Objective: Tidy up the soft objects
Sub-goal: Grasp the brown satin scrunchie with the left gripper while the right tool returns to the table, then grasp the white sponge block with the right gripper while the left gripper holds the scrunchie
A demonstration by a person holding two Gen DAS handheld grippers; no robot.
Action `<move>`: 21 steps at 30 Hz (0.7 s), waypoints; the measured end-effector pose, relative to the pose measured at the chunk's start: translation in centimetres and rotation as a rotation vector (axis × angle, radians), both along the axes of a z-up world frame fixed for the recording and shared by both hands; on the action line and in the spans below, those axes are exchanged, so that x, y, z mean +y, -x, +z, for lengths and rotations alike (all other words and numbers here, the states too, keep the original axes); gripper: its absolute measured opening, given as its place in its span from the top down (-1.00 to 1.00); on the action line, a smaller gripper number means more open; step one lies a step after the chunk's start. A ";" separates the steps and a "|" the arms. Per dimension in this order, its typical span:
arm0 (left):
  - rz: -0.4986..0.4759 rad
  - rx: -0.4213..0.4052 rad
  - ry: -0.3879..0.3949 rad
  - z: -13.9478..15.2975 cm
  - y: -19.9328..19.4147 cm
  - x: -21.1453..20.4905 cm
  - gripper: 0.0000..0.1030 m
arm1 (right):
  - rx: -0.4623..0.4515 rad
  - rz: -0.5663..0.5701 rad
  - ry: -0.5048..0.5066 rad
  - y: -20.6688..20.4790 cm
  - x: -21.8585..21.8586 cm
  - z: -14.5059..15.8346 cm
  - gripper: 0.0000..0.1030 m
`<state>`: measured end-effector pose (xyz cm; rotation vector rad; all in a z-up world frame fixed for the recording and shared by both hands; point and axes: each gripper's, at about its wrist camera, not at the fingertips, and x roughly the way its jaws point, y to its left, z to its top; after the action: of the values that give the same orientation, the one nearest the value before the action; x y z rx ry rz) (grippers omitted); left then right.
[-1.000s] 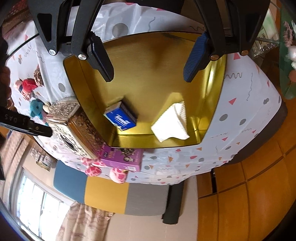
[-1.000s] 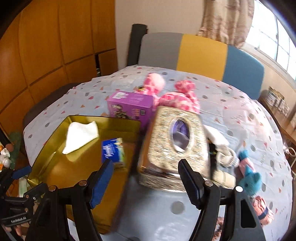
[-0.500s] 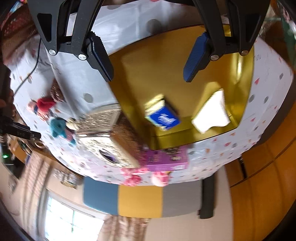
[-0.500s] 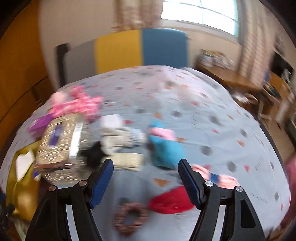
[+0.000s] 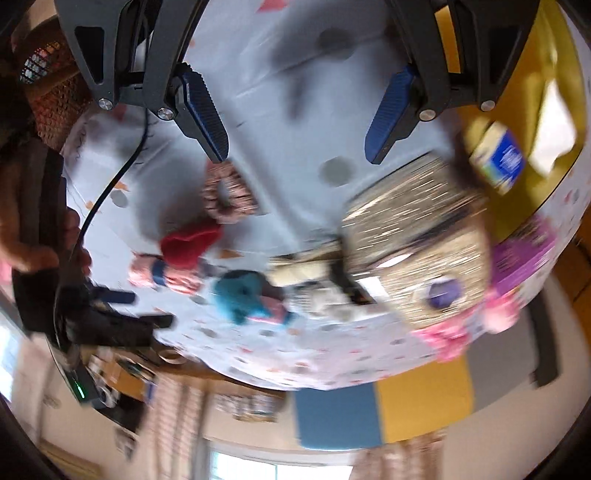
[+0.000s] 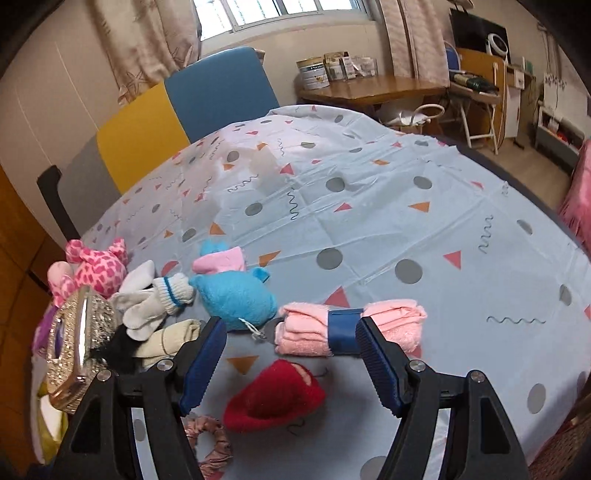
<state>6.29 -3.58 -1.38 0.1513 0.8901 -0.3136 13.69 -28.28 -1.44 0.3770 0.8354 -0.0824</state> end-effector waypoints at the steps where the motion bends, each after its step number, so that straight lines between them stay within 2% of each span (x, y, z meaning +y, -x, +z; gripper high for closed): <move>1: -0.026 0.006 -0.010 -0.4 -0.5 -1.1 -0.49 | 0.001 0.002 -0.002 0.1 0.1 0.0 -0.43; 5: -0.107 0.046 -0.038 -2.1 -2.6 -5.1 -0.49 | 0.004 0.017 -0.029 -0.2 0.1 -0.1 -0.43; 14: -0.155 0.106 -0.075 -5.4 -6.8 -9.6 -0.48 | 0.019 0.017 -0.083 -0.4 -0.5 -0.4 -0.43; 16: -0.157 0.118 -0.083 -6.2 -7.3 -9.9 -0.26 | 0.020 0.012 -0.095 -0.4 -0.7 -0.5 -0.43; 17: -0.155 0.136 -0.087 -6.8 -7.7 -10.0 -0.02 | 0.022 0.010 -0.100 -0.5 -0.8 -0.5 -0.43; 18: -0.153 0.148 -0.083 -7.1 -7.7 -9.9 0.14 | 0.023 0.009 -0.102 -0.5 -0.9 -0.5 -0.43; 20: -0.138 0.133 -0.040 -7.2 -7.6 -9.2 0.54 | 0.024 0.009 -0.113 -0.5 -1.0 -0.6 -0.43; 21: -0.139 0.130 -0.036 -7.1 -7.5 -9.0 0.59 | 0.026 0.013 -0.115 -0.6 -1.0 -0.6 -0.43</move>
<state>13.81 -12.59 -8.48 0.2289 1.0165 -0.4405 14.26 -29.25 -2.05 0.4797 0.8707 -0.0273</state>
